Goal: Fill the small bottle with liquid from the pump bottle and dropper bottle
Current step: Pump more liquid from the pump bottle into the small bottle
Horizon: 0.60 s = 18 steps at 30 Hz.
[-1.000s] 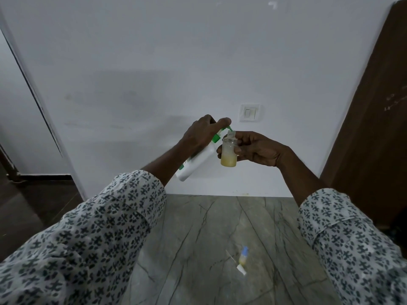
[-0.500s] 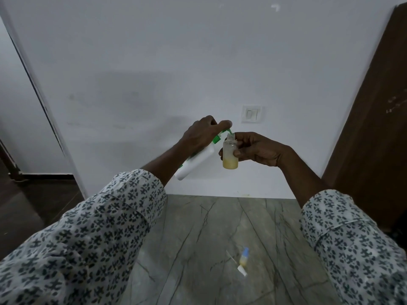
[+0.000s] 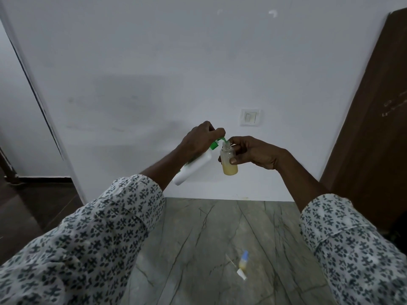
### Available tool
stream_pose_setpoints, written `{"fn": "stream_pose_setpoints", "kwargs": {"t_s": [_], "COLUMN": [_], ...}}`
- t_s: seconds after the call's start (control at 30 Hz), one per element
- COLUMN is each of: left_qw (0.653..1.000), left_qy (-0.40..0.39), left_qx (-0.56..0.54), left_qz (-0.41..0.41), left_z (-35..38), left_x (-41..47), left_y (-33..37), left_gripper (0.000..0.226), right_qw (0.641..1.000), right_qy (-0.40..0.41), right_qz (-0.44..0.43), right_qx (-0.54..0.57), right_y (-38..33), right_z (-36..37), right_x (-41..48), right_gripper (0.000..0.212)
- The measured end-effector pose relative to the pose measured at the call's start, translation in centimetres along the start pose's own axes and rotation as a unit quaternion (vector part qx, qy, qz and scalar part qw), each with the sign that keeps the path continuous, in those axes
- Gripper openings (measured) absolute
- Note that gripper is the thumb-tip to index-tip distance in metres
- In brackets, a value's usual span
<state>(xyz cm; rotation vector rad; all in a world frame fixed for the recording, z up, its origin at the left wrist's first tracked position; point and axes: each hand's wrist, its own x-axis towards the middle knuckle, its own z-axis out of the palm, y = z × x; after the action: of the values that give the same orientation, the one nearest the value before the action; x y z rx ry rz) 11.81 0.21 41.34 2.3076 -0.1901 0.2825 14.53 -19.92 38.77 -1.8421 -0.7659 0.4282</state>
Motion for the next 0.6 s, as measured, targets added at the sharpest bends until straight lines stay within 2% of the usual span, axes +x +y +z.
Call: {"fn": "stream_pose_setpoints", "kwargs": {"t_s": [0.2, 0.33, 0.6], "left_qw": [1.000, 1.000, 1.000], "left_qy": [-0.009, -0.008, 0.017], "left_qx": [0.019, 0.024, -0.003], "left_qz": [0.000, -0.002, -0.004], "left_z": [-0.28, -0.36, 0.06], "left_x": [-0.35, -0.51, -0.13], "left_y": [-0.10, -0.08, -0.94], "left_gripper": [0.073, 0.077, 0.054], "right_qw": [1.000, 1.000, 1.000], "right_qy": [0.015, 0.018, 0.014], "right_qz": [0.008, 0.009, 0.018], "right_qx": [-0.003, -0.003, -0.006], "right_y": [-0.39, -0.48, -0.21], "right_z": [-0.17, -0.12, 0.33], "right_x": [-0.07, 0.01, 0.31], "right_gripper": [0.048, 0.046, 0.048]}}
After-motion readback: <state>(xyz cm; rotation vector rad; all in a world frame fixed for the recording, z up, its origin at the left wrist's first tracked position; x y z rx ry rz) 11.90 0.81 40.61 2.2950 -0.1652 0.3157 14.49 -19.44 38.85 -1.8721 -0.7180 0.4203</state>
